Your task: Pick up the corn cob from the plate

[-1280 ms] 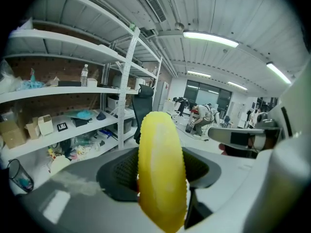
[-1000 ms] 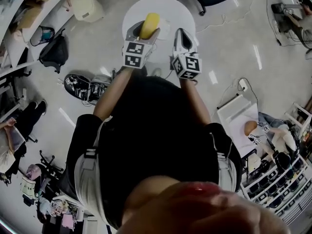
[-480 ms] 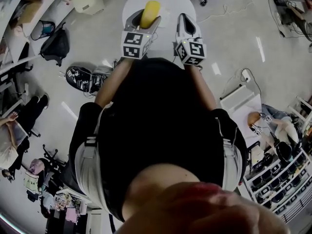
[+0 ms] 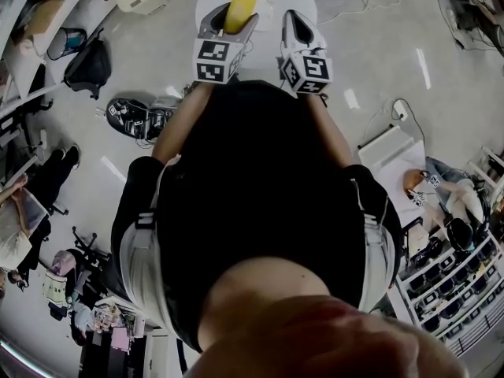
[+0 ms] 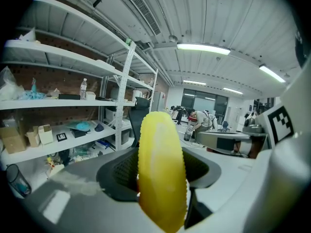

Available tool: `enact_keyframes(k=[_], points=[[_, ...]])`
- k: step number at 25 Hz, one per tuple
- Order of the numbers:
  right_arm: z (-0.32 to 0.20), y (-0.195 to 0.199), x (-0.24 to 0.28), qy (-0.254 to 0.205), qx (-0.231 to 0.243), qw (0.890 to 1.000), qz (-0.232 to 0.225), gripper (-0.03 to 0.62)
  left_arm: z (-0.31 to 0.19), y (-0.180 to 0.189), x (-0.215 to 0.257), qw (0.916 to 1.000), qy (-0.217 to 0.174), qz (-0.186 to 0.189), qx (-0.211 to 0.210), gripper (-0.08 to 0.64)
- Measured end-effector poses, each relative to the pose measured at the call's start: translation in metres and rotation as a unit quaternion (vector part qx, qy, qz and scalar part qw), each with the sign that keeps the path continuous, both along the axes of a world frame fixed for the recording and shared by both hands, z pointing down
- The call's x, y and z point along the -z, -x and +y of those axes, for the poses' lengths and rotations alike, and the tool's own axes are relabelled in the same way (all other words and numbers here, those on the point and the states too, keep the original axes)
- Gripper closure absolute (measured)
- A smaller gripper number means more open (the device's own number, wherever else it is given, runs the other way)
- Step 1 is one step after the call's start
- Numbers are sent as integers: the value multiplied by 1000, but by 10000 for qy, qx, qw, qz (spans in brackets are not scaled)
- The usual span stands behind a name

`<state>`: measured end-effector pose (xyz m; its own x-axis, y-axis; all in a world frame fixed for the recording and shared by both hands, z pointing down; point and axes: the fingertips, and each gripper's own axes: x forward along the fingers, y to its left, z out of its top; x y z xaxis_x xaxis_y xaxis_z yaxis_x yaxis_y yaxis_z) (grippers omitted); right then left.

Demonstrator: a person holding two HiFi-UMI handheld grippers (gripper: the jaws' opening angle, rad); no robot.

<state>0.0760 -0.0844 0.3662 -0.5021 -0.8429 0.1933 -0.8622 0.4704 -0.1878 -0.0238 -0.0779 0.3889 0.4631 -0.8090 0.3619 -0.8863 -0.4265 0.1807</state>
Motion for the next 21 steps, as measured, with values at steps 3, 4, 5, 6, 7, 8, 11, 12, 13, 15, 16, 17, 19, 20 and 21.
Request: enact_keyframes(k=[3, 4, 5, 6, 7, 8, 11, 12, 13, 15, 16, 17, 19, 20, 21], points=[[1, 0, -1, -6, 2, 10000, -15, 586, 2, 0, -2, 10000, -9, 6, -14, 293], [1, 1, -1, -11, 1, 10000, -23, 586, 3, 1, -3, 10000, -1, 7, -17, 293], [0, 2, -2, -14, -2, 10000, -29, 586, 3, 1, -4, 10000, 10, 8, -22, 293], [0, 3, -3, -14, -2, 10000, -32, 586, 3, 3, -6, 10000, 22, 8, -25, 293], [0, 5, -3, -13, 1, 10000, -31, 586, 3, 4, -7, 10000, 31, 8, -27, 293], [0, 6, -4, -11, 7, 10000, -28, 586, 3, 5, -8, 10000, 36, 8, -26, 293], [1, 10, -6, 5, 18, 10000, -23, 586, 5, 8, -9, 10000, 34, 13, -16, 293], [2, 11, -6, 11, 15, 10000, -26, 586, 5, 10, -9, 10000, 34, 17, -14, 293], [3, 12, -7, 16, 11, 10000, -28, 586, 6, 10, -10, 10000, 37, 22, -15, 293], [5, 11, -7, 25, 4, 10000, -35, 586, 9, 9, -9, 10000, 55, 29, -21, 293], [6, 10, -6, 28, 1, 10000, -39, 586, 10, 8, -9, 10000, 65, 26, -24, 293], [7, 9, -5, 31, 0, 10000, -42, 586, 11, 7, -9, 10000, 76, 18, -28, 293], [8, 8, -5, 38, -3, 10000, -47, 586, 12, 5, -10, 9999, 102, -10, -39, 293], [8, 7, -5, 43, -3, 10000, -48, 586, 12, 5, -10, 9999, 115, -23, -45, 293], [8, 7, -5, 48, -4, 10000, -49, 586, 12, 4, -11, 9999, 126, -35, -52, 293]])
